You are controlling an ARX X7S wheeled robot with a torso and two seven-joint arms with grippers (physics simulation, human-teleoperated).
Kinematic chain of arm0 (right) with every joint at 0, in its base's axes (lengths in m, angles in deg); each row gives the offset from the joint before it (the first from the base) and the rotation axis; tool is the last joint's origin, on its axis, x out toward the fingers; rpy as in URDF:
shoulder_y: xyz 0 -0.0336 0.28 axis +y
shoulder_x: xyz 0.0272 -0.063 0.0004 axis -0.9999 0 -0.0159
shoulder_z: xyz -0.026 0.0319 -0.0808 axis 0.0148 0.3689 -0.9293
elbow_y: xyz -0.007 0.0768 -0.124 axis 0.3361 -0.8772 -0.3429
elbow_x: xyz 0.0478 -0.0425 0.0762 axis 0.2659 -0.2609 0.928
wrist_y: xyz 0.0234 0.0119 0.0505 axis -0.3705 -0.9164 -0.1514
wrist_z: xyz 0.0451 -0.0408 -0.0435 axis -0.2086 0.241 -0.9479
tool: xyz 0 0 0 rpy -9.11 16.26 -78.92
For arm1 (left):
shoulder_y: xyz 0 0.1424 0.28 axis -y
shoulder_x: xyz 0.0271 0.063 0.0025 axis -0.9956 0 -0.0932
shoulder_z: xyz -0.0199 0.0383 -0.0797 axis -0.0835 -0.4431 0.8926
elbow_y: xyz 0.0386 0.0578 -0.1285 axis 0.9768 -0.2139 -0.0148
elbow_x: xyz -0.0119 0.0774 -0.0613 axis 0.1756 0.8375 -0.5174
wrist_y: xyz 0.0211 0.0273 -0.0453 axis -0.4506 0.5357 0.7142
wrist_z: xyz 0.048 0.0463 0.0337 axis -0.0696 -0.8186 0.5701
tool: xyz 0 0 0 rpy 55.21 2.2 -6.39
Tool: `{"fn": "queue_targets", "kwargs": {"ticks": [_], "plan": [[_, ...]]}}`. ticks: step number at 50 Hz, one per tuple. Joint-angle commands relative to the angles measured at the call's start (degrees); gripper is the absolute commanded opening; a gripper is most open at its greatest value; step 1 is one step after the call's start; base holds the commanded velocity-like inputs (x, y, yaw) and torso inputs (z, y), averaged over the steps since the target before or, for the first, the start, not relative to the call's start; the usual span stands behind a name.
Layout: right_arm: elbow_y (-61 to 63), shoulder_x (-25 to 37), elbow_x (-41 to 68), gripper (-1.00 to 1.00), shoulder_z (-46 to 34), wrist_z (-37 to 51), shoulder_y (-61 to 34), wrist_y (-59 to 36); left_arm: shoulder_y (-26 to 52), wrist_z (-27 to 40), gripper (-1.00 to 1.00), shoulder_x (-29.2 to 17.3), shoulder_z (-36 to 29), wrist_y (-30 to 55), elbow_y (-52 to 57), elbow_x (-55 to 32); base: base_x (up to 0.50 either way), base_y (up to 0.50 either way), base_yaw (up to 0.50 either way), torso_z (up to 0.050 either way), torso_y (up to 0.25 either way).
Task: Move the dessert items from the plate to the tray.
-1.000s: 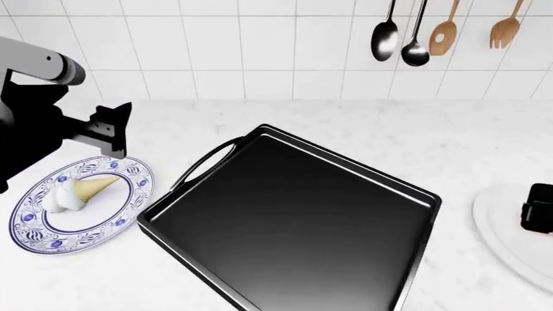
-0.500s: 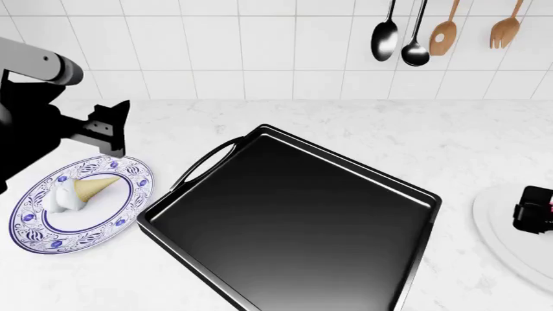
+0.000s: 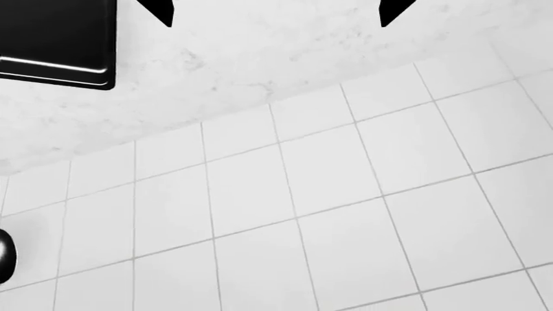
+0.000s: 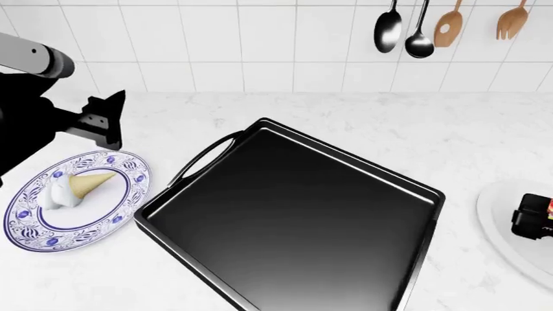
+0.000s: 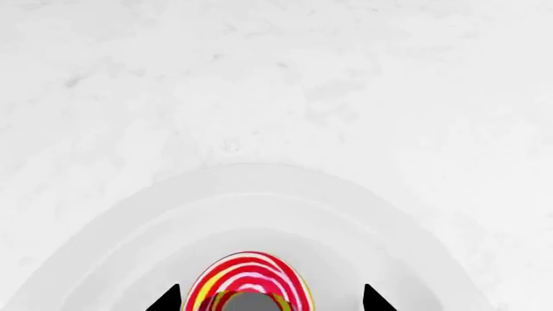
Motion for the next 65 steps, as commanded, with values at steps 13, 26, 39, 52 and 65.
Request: {"fn": "queue_targets", "kwargs": {"ticks": [13,26,39,52,65], "plan": [[-0.49,-1.04,0.96,1.00,-2.94,-2.37,-0.62,-1.30,-1.20,0.10,1.00,-0.35,1.16,-1.95,0.56,-0.48,0.00,0.00,0.00,0.000,-0.049],[0.71,-0.79,1.70,-1.00,-4.00,-3.95,-0.30,-1.91,-1.08,0.72,1.00,-0.43,0.76,-2.63,0.07,0.08,0.00,0.00,0.00,0.000,0.000],[4.39,0.55,5.28,-1.00,-1.90,-2.33,-3.69,-3.50,-1.72,0.77,1.00,-1.11,0.13,-2.81,0.46,0.13,0.00,0.00,0.00,-0.014,0.145],[12.35,2.32,16.45,-1.00,-5.52,3.70,-22.90,-12.84,-1.90,1.12,1.00,-1.12,0.37,-2.97,0.32,-0.16,0.00,0.00,0.00,-0.023,0.239],[16.62,-8.08,39.53,-1.00,-21.52,16.55,-45.87,-19.98,-1.09,1.58,1.00,-1.85,0.65,-2.73,-0.02,-0.19,0.00,0.00,0.00,0.000,0.000]]}}
